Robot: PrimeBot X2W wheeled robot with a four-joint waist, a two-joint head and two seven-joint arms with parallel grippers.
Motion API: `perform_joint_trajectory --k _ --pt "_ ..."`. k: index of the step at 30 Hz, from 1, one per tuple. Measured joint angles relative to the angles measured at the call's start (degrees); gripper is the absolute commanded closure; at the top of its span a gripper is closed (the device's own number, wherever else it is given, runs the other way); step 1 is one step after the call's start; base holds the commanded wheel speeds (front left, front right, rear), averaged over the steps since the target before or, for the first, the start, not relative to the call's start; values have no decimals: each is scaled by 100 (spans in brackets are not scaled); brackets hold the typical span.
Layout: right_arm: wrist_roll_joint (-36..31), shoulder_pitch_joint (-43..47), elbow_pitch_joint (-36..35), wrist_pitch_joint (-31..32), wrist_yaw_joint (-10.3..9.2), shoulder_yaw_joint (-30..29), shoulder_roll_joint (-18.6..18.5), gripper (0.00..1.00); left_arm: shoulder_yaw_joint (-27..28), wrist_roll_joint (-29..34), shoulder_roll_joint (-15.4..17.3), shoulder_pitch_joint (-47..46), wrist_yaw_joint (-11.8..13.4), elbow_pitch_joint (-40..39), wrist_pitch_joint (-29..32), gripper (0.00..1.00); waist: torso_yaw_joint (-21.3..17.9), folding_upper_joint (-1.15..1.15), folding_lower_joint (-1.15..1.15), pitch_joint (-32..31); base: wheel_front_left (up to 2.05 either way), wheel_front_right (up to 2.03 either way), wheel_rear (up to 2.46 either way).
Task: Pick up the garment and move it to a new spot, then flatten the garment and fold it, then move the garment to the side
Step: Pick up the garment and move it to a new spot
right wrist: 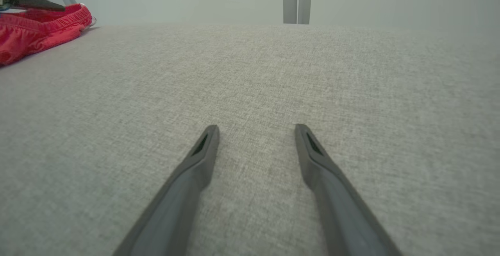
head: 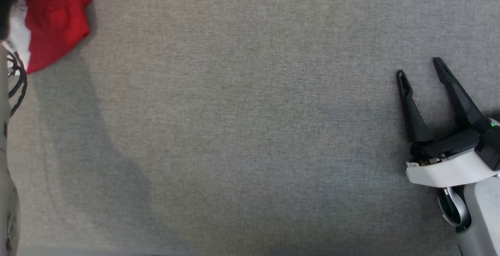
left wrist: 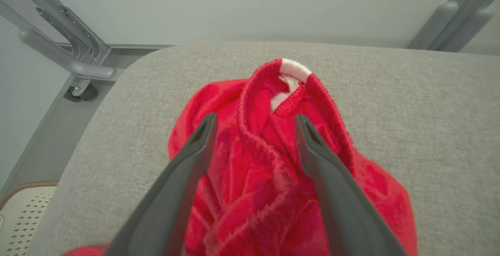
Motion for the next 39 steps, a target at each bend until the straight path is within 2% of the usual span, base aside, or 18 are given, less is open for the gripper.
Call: perform_joint_trajectory --k 5,7,11,15,18,20,26,31,35,39 --pt "-9 -143 -76 -25 19 20 108 0 -250 -49 155 -91 0 530 397 0 -280 0 0 220 0 0 0" --pt "-10 -176 -80 -32 19 23 147 0 -446 29 276 -148 0 544 343 100 -373 0 0 268 0 0 0" --pt "-16 -216 -66 -33 19 5 218 0 -857 196 467 -152 0 396 -241 100 -517 0 0 291 0 0 0" --pt "-15 -222 76 -20 13 -30 243 0 -1227 414 650 -164 -9 143 -1210 100 -550 0 0 165 0 0 0" --pt "-4 -217 230 7 -5 -46 281 0 -1430 498 664 -167 -9 -14 -1857 100 -543 0 0 1 0 0 0" --pt "11 -196 344 23 -9 -38 327 0 -1575 559 665 -166 -10 -174 -2068 100 -529 1 0 -143 0 0 0" --pt "99 69 633 64 -12 7 648 0 -1937 118 513 260 -10 -966 -2207 100 -487 1 0 -806 0 0 0" --pt "174 271 724 64 -12 80 857 0 -2449 -392 628 750 -10 -1716 -2225 100 -547 1 0 -1451 0 0 0" --pt "191 394 709 64 -12 3 976 0 -2785 -746 777 1172 -10 -2359 -2220 100 -707 1 0 -1973 0 0 0" --pt "191 577 680 64 -12 -12 1005 0 -3018 -960 764 1624 -10 -3036 -2221 100 -980 1 0 -2417 0 0 0"
